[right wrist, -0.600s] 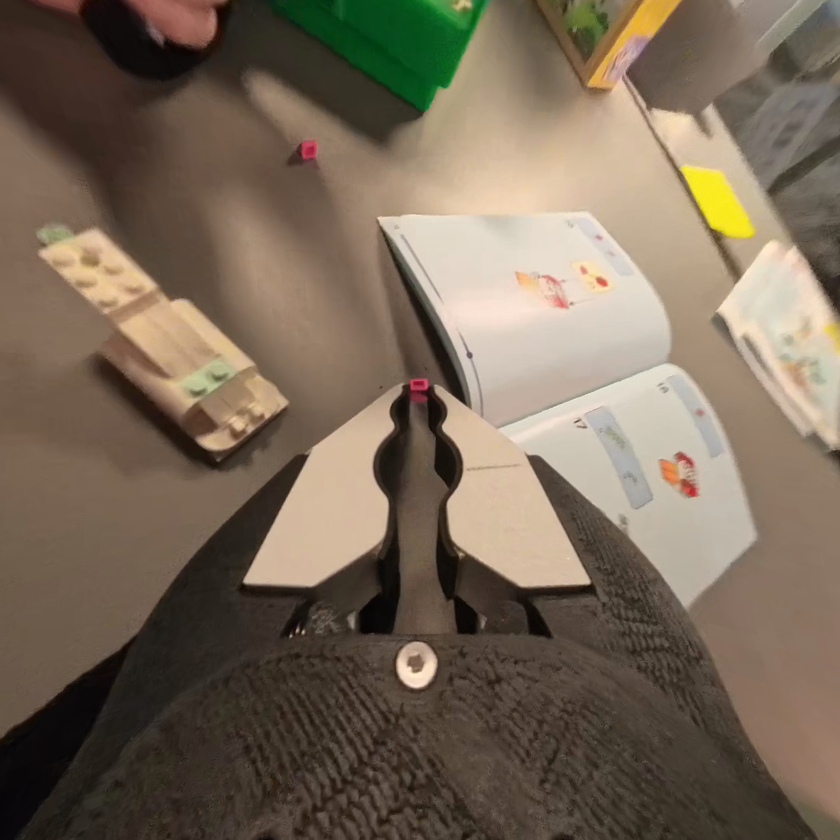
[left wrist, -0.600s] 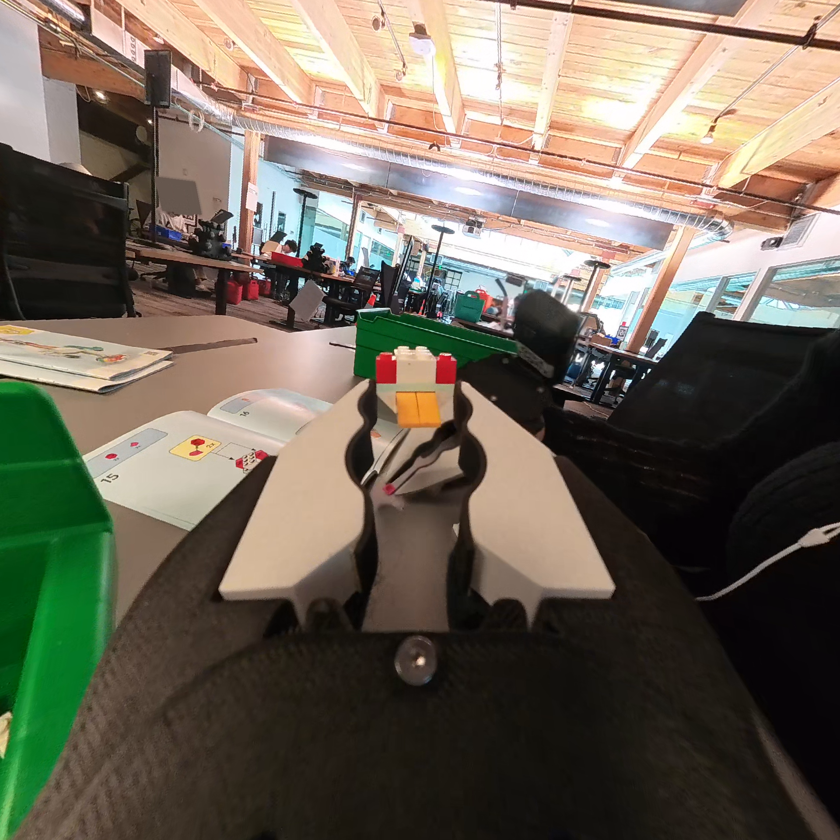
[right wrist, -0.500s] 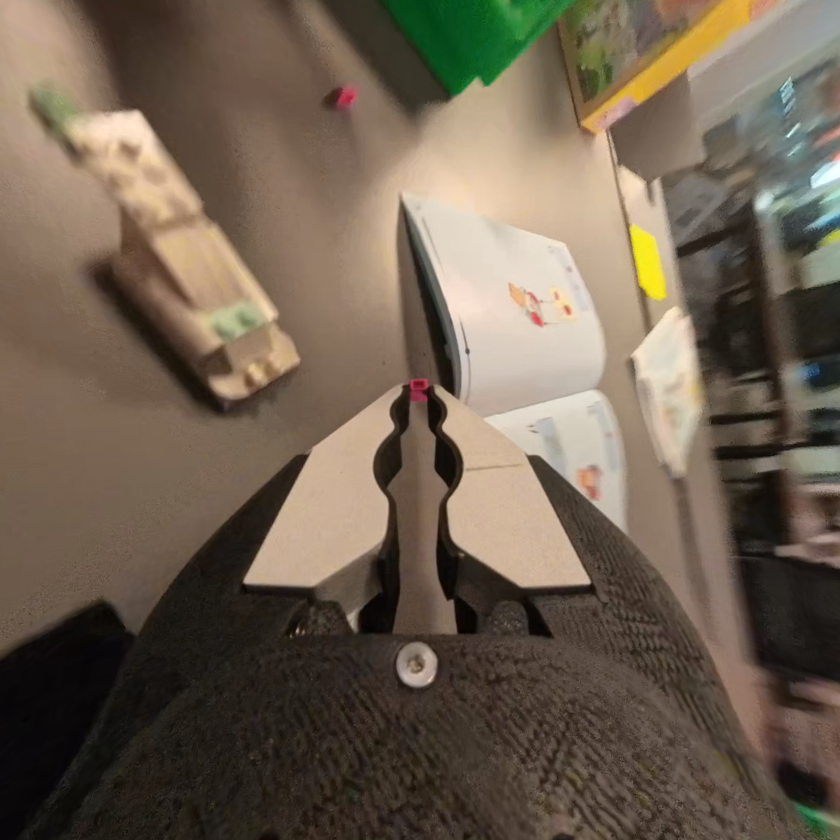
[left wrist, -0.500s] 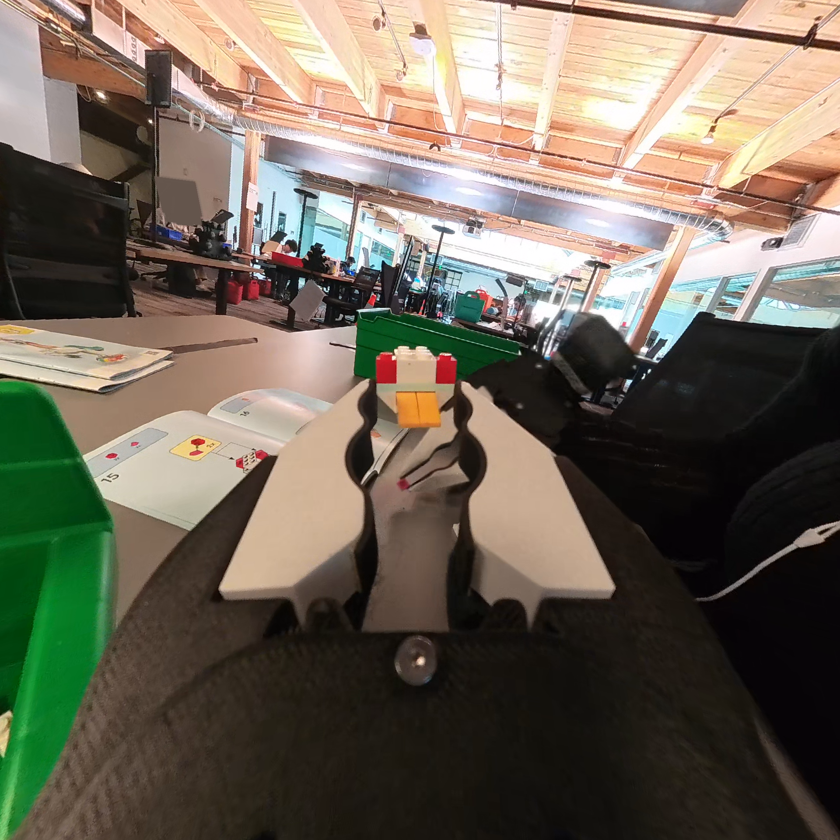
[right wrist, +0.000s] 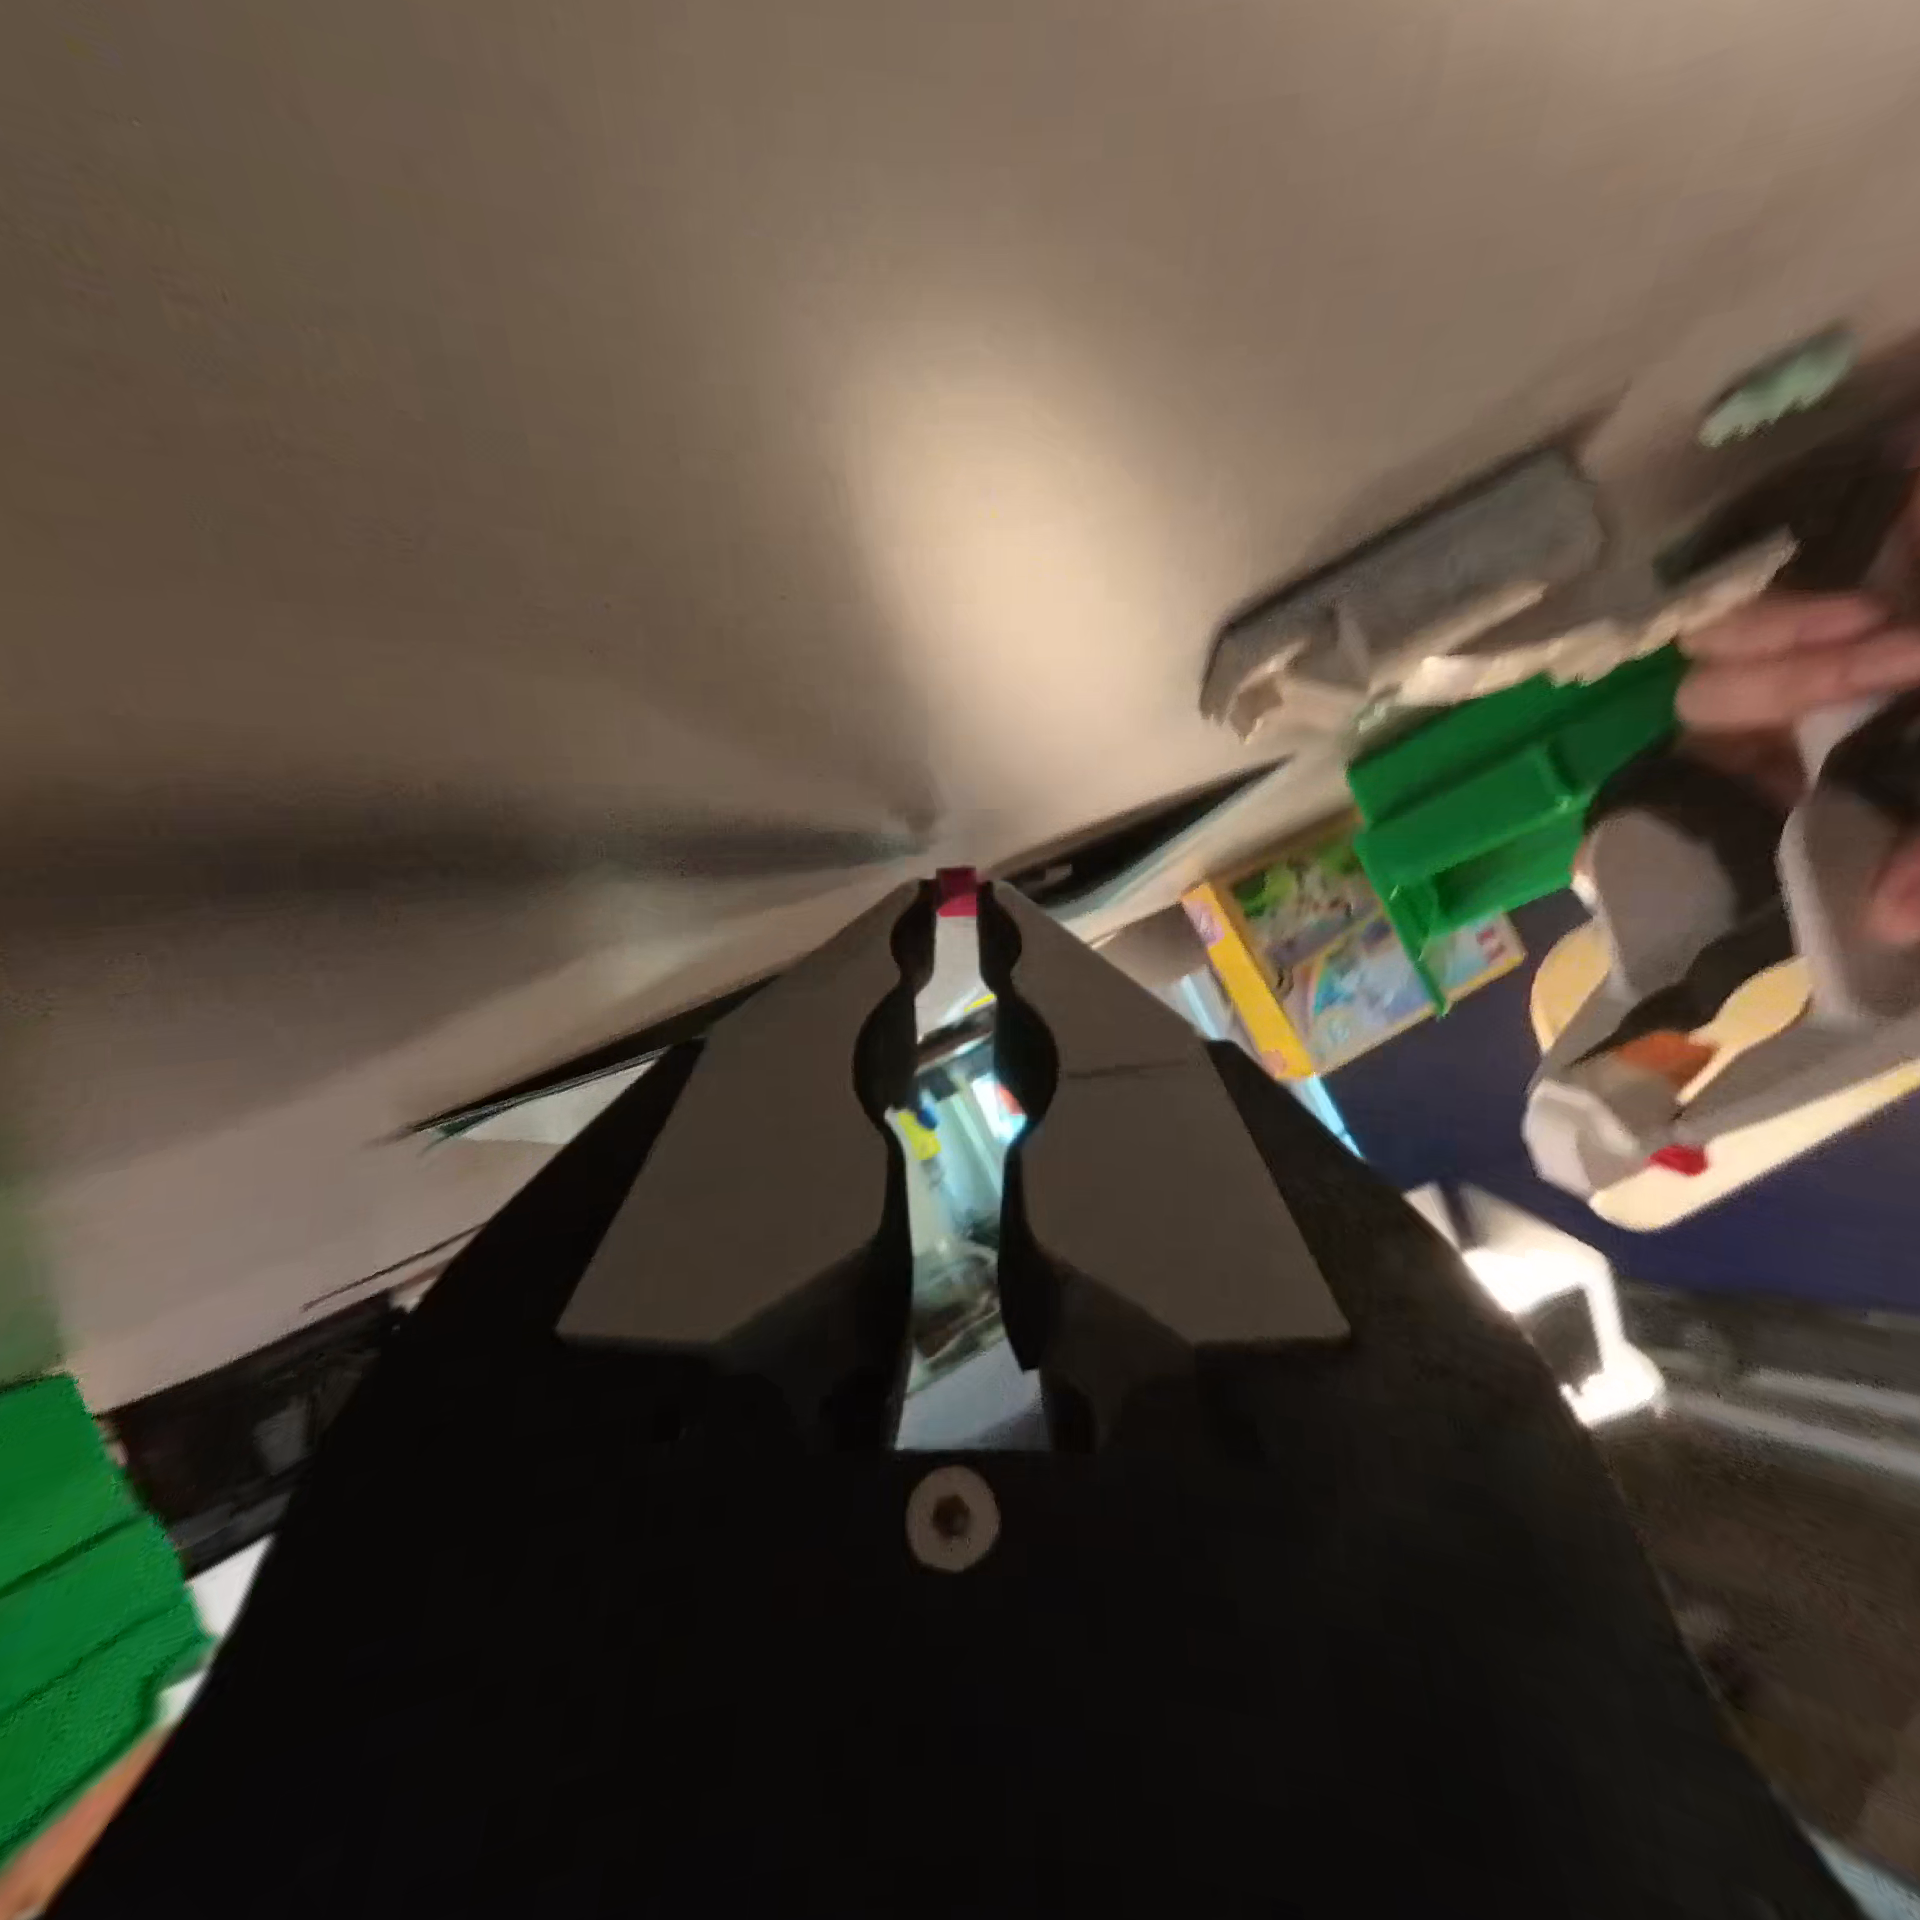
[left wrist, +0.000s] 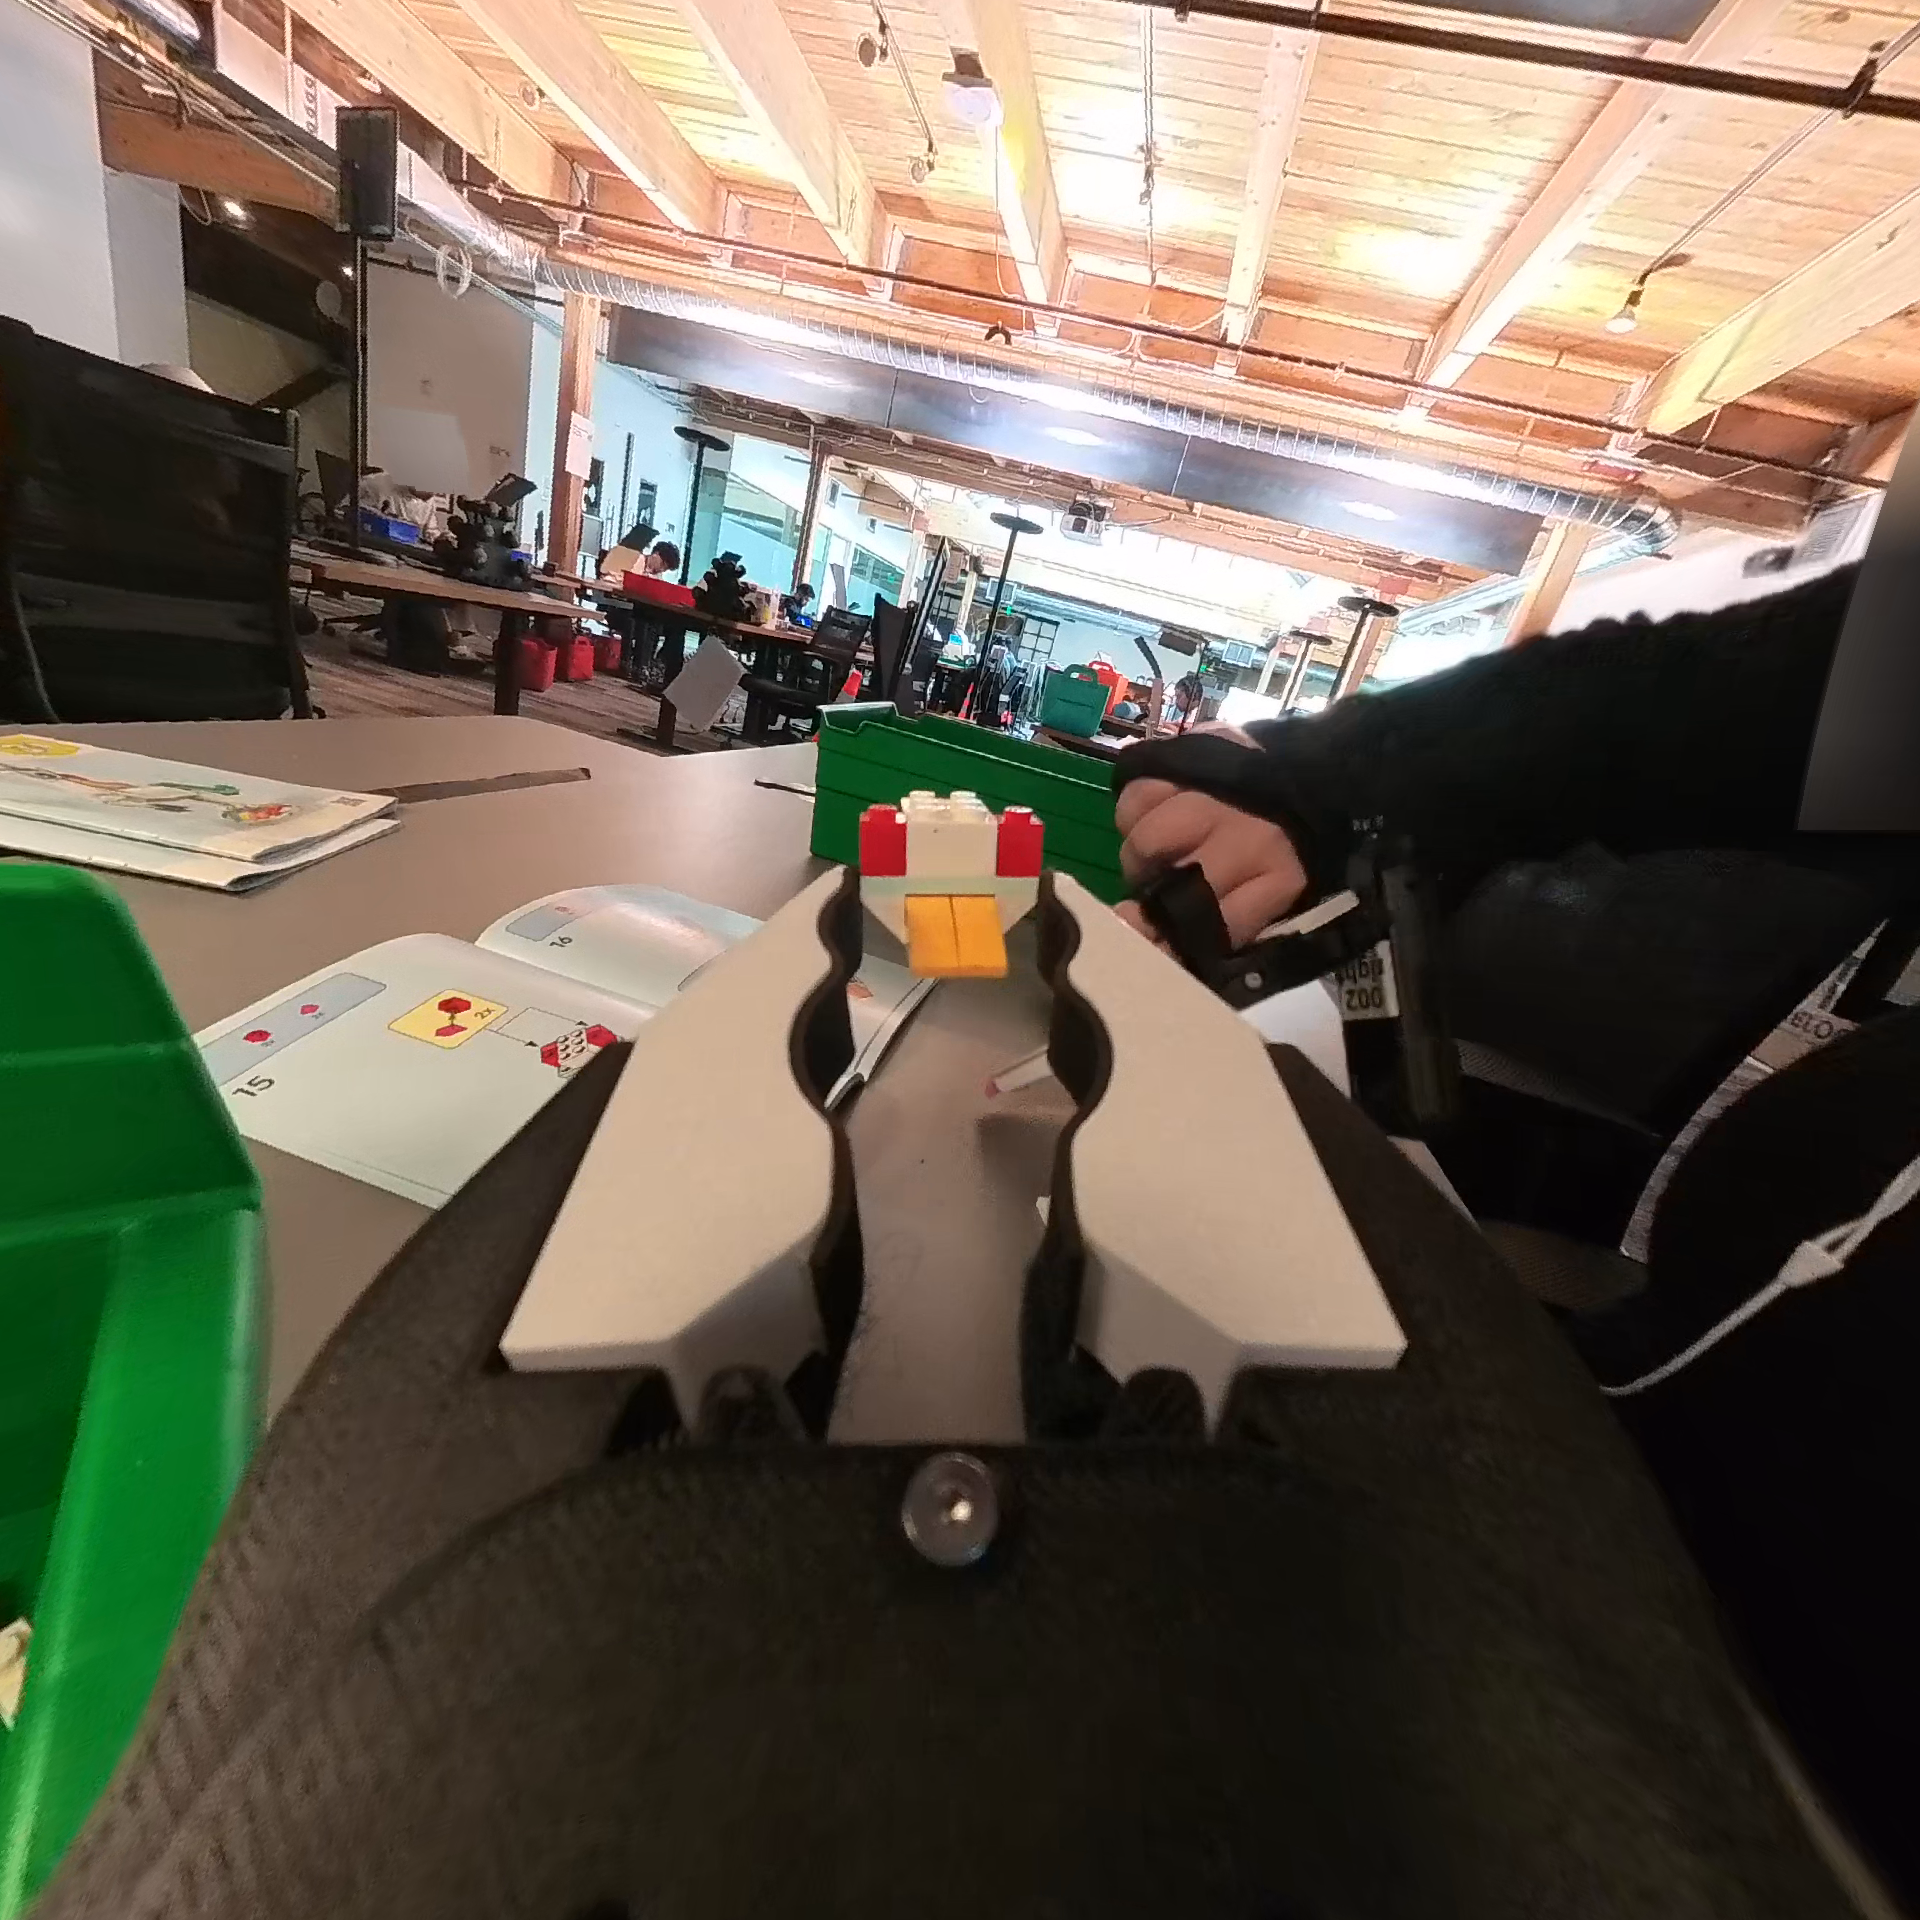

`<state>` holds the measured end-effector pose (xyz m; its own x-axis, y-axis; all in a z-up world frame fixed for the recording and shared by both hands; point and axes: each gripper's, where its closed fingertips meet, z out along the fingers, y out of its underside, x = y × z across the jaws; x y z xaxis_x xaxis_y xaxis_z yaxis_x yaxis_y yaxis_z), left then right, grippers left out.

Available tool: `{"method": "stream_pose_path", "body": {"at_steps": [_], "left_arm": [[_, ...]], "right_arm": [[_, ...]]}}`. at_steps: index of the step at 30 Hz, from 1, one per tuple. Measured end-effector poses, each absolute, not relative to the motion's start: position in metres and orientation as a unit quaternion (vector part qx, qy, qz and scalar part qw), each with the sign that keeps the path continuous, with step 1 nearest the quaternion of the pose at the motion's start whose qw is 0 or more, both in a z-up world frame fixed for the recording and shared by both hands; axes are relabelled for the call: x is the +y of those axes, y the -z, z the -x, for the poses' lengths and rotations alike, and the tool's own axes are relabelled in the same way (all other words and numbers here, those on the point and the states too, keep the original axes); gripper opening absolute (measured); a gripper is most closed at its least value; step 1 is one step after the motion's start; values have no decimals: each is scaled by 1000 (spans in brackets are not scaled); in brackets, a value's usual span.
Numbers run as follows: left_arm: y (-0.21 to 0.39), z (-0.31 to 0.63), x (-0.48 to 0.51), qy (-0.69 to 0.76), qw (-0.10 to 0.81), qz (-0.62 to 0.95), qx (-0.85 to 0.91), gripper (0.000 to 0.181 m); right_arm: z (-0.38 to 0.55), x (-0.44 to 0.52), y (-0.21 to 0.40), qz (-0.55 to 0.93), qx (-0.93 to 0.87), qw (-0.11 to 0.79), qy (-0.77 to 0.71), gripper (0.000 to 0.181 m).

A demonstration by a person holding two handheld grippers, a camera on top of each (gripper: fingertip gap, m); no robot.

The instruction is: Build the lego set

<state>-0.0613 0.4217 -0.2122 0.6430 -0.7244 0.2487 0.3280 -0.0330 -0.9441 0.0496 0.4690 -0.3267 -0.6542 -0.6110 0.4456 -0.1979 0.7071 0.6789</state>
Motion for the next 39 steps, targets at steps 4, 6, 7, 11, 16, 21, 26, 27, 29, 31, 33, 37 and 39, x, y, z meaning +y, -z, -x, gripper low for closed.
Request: {"method": "stream_pose_path", "body": {"at_steps": [4, 6, 7, 11, 16, 21, 26, 27, 29, 31, 33, 37, 39], "left_arm": [[212, 61, 422, 390, 675, 605, 164, 33], [213, 62, 423, 391, 674, 606, 161, 33], [213, 62, 424, 391, 674, 606, 160, 33], [212, 62, 423, 390, 675, 605, 161, 33], [212, 62, 423, 389, 675, 605, 161, 33], [212, 61, 423, 390, 675, 605, 162, 33], [213, 61, 423, 393, 673, 605, 163, 32], [213, 61, 422, 394, 672, 605, 164, 32], [213, 60, 422, 394, 672, 605, 164, 32], [213, 60, 422, 394, 672, 605, 164, 32], [213, 60, 422, 396, 671, 605, 165, 32], [213, 59, 421, 400, 668, 605, 167, 32], [213, 58, 420, 403, 667, 603, 171, 32]], "right_arm": [[-53, 459, 332, -332, -841, 299, 304, 5], [-51, 456, 332, -349, -836, 300, 300, 6], [-51, 456, 332, -355, -833, 300, 299, 6], [-54, 446, 333, -384, -826, 299, 285, 6], [-58, 444, 333, -389, -825, 296, 284, 6], [-59, 443, 333, -397, -819, 298, 287, 6], [-62, 446, 333, -371, -832, 290, 293, 6], [-62, 447, 333, -358, -839, 287, 292, 6], [-64, 449, 332, -306, -867, 278, 279, 6], [-65, 451, 330, -212, -906, 266, 250, 5], [-70, 452, 327, -76, -952, 229, 191, 5], [-81, 431, 316, 259, -962, 85, -25, 6], [-76, 423, 305, 357, -927, 34, -107, 6]]}}
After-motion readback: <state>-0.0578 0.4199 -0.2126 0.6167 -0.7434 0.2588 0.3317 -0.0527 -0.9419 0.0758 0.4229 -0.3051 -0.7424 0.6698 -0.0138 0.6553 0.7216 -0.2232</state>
